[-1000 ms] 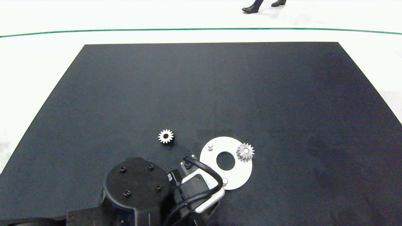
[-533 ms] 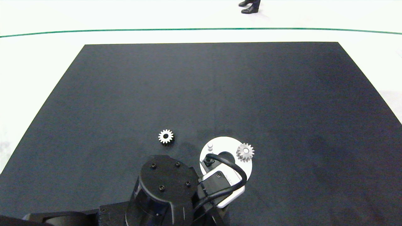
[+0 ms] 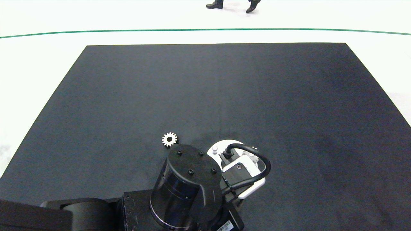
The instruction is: Install three planetary gears onto the carrier pins
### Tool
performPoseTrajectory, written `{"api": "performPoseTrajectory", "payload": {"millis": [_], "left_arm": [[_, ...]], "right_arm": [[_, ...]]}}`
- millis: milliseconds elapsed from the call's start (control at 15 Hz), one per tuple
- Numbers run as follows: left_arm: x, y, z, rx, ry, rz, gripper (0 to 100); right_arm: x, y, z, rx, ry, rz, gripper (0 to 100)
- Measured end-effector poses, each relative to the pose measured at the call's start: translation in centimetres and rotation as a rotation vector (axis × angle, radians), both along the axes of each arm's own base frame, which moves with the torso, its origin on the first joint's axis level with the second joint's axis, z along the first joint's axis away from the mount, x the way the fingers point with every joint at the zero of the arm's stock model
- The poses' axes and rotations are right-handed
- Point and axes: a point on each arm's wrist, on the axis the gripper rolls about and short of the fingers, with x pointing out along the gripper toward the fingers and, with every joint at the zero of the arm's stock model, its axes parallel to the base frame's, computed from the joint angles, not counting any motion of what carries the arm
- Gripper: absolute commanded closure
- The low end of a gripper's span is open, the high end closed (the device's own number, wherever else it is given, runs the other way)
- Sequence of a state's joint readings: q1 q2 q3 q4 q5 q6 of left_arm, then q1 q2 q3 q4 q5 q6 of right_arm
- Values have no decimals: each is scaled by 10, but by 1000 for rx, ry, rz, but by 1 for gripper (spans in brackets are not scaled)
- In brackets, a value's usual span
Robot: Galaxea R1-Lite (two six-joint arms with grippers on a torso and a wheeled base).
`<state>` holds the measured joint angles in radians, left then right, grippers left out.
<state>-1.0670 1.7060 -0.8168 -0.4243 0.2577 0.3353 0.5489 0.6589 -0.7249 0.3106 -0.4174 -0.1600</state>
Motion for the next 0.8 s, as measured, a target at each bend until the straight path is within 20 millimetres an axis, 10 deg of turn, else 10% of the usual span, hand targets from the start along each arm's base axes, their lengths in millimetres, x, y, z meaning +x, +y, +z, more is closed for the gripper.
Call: {"api": "performPoseTrajectory", "payload": {"millis": [800], "left_arm": [[8,-7,-11,38,-3,39,93]], "right_arm": [[-1,-1,0,1,-1,0,0]]}}
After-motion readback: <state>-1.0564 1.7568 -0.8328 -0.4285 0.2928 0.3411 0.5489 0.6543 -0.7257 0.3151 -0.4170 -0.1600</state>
